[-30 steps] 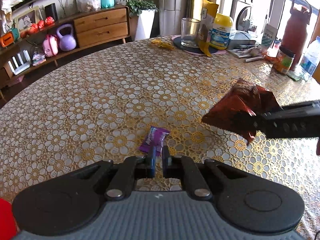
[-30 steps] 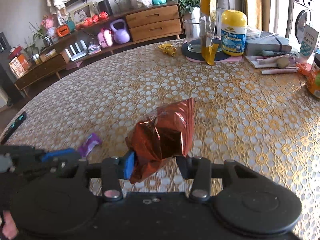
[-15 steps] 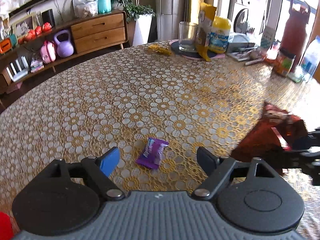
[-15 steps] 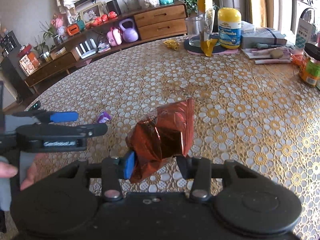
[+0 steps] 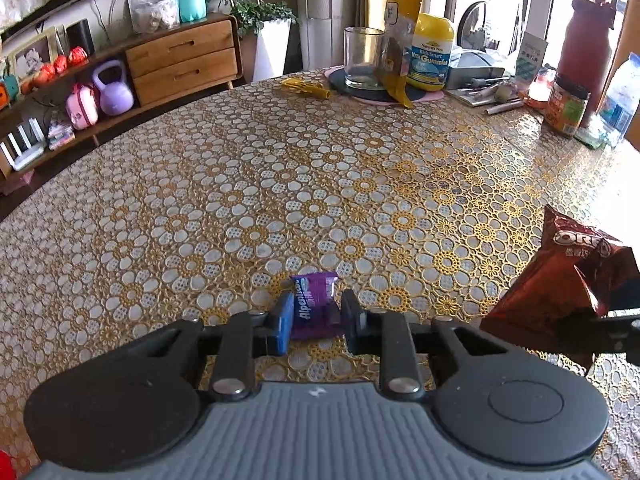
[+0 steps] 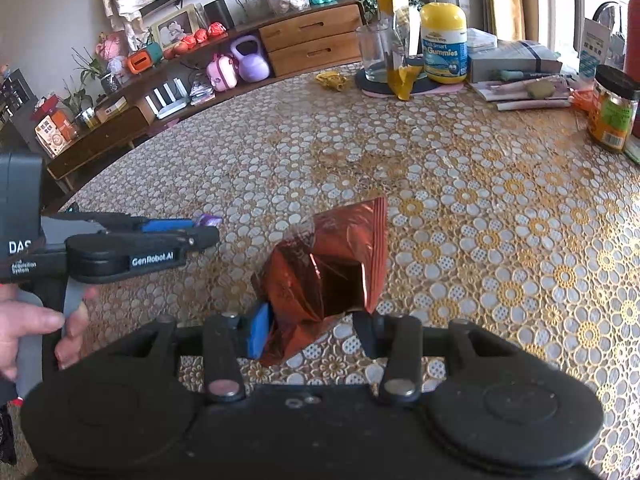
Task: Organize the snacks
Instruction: 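Carry the purple candy and Oreo bag with both grippers over the red box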
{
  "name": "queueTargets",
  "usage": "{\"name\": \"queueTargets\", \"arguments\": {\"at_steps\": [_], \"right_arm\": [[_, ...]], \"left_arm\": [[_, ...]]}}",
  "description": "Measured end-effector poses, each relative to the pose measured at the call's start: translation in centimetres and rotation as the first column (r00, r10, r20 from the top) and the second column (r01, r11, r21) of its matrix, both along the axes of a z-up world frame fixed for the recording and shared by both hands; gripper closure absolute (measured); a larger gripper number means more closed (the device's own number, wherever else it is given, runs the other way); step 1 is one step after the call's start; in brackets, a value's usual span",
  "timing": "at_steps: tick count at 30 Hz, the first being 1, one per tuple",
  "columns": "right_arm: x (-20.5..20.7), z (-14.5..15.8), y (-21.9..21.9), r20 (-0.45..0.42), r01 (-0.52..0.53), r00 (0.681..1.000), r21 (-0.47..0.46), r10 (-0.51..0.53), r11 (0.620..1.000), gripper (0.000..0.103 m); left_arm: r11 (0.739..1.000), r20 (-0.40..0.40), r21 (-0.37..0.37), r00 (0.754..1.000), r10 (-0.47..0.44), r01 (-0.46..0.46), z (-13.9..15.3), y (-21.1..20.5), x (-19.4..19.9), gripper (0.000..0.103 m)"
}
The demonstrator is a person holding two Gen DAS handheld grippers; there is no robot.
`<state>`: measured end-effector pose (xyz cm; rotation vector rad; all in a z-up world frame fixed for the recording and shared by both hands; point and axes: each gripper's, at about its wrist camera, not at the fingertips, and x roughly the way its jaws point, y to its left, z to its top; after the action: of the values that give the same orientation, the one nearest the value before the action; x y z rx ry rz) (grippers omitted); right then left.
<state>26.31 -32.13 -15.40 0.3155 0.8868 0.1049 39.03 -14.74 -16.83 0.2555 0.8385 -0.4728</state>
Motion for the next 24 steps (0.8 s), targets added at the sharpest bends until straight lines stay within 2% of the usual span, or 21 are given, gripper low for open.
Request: {"name": "queueTargets", "arguments": {"at_steps": [3, 10, 16, 24], "right_arm": [[-0.4, -0.1, 0.0, -0.004, 0.006, 1.0, 0.002, -0.006, 1.0, 0.061], [-1.9, 0.2, 0.2, -0.012, 0.013, 1.0, 0.011, -0.013, 1.0, 0.061], [-4.1, 1.4, 1.2, -0.008, 0.002, 1.0, 0.018, -0.002, 1.0, 0.061], [-7.6, 4.6, 3.9, 0.021, -0.056, 0.998, 0.006, 0.056, 0.998, 0.061]], "left_arm": [[1.0, 0.012, 0.009, 1.0, 0.011, -0.011, 0.1, -0.4, -0.3, 0.082], [0.997, -0.033, -0.062, 0.998, 0.049, -0.051, 1.3, 0.6, -2.8, 0.082], [0.991, -0.065, -0.096, 0.994, 0.083, -0.089, 3.1, 2.1, -6.7, 0.082], [0.986, -0.048, -0.107, 0.991, 0.125, -0.13, 6.6, 5.0, -12.4, 0.082]]}}
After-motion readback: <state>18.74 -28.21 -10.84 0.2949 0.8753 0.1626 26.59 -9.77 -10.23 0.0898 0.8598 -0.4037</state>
